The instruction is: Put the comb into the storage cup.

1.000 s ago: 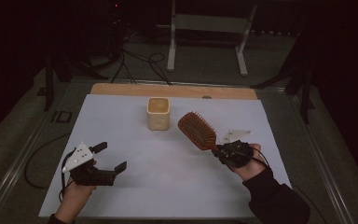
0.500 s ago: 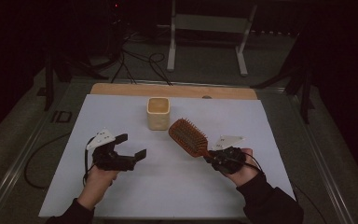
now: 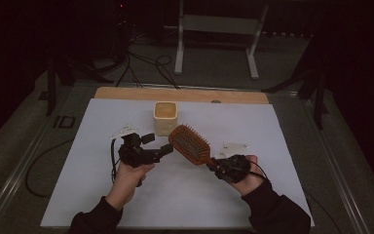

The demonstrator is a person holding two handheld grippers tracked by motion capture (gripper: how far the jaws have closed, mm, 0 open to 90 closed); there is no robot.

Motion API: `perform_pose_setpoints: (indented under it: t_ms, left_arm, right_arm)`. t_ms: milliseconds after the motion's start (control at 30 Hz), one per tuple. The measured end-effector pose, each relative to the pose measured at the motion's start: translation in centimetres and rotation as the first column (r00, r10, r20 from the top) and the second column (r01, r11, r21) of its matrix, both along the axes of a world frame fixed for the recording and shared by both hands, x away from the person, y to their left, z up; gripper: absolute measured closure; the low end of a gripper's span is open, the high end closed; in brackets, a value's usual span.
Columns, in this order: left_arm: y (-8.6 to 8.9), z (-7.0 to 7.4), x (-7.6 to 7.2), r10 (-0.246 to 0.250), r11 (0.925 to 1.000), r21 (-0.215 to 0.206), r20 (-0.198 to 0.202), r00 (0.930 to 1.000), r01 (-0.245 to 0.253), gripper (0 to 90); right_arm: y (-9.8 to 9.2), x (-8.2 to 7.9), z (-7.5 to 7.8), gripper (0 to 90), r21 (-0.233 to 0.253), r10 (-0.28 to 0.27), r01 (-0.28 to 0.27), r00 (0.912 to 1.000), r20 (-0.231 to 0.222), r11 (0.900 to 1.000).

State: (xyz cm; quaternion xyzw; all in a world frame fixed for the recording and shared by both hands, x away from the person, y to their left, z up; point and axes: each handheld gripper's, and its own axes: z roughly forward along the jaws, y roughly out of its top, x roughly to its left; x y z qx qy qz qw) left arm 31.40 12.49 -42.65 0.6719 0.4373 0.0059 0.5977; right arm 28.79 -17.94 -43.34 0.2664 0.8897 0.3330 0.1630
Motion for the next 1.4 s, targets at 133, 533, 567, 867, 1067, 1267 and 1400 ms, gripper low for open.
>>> perform_pose_setpoints:
  t_ms: [133,533,567,867,1067,1267,1400]
  left_arm:
    - [-0.8,-0.5,0.6,0.002,0.9975,-0.07,-0.075,0.9972,-0.008,0.0]
    - [-2.8,-1.9,1.4,0.03,0.9905,-0.127,-0.161,0.9865,-0.051,2.0]
    - [-2.9,-1.9,1.3,0.049,0.9895,-0.128,-0.145,0.9883,-0.068,5.3]
    - [-3.3,-2.1,1.6,0.039,0.9816,-0.177,-0.182,0.9825,-0.072,16.4]
    - [-3.4,-2.2,1.4,0.078,0.9737,-0.198,-0.178,0.981,-0.113,29.0]
    - [-3.2,-2.3,1.4,0.076,0.9694,-0.217,-0.182,0.9804,-0.116,34.6]
    - [-3.0,-2.4,1.4,0.061,0.9659,-0.238,-0.18,0.9817,-0.103,41.2]
  right_arm:
    - [0.1,0.0,0.2,73.3,0.005,0.004,-0.004,1.0,-0.001,1.0]
    - [0.7,-0.2,0.6,73.2,0.008,0.033,-0.033,0.9993,0.016,0.999]
    - [0.7,-0.2,0.6,73.2,0.009,0.033,-0.033,0.9993,0.016,0.999]
    - [1.1,-0.3,0.6,73.2,0.014,0.049,-0.05,0.9987,0.011,0.999]
    - [1.5,-0.3,0.7,73.2,0.011,0.061,-0.061,0.9979,0.019,0.998]
    - [1.5,-0.2,0.6,73.2,0.006,0.06,-0.06,0.9981,0.017,0.998]
    - [1.5,-0.2,0.4,73.2,0.008,0.063,-0.063,0.9979,0.013,0.998]
